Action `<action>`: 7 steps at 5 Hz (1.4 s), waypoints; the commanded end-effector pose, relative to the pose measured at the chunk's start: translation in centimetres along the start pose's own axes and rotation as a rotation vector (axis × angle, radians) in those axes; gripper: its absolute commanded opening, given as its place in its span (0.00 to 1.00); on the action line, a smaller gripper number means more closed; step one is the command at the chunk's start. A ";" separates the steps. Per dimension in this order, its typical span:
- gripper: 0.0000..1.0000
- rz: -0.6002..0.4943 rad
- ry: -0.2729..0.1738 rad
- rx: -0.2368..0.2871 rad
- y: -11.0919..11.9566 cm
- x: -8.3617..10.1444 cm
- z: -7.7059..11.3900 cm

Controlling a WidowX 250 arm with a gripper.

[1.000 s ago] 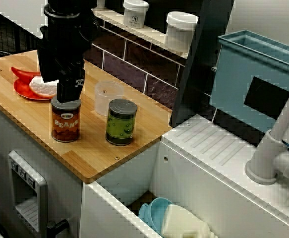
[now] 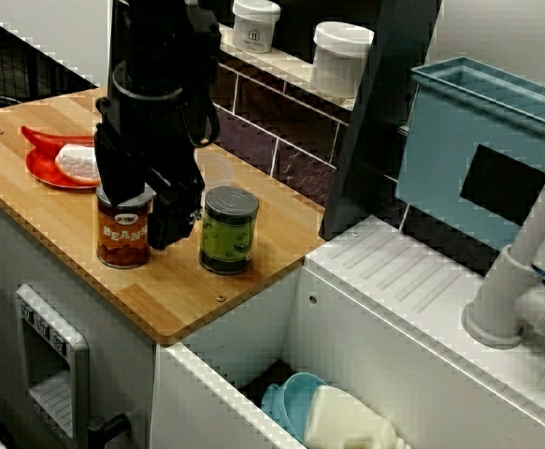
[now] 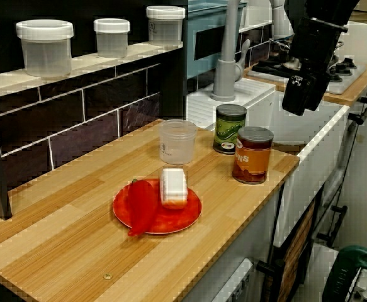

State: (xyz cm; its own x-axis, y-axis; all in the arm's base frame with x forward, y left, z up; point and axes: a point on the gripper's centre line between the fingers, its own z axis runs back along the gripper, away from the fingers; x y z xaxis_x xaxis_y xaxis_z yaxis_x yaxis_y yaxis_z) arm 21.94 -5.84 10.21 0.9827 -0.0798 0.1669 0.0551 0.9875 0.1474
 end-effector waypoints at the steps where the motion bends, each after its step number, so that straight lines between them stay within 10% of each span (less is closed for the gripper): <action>1: 1.00 0.016 -0.009 0.009 -0.1 1.4 -0.8; 2: 0.00 0.020 -0.006 0.005 0.0 1.7 -1.1; 7: 0.00 0.094 -0.008 -0.063 2.7 2.6 -2.2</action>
State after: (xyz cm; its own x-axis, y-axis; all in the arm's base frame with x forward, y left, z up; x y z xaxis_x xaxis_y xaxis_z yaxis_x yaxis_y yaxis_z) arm 24.84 -3.06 8.23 0.9853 0.0136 0.1703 -0.0268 0.9968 0.0751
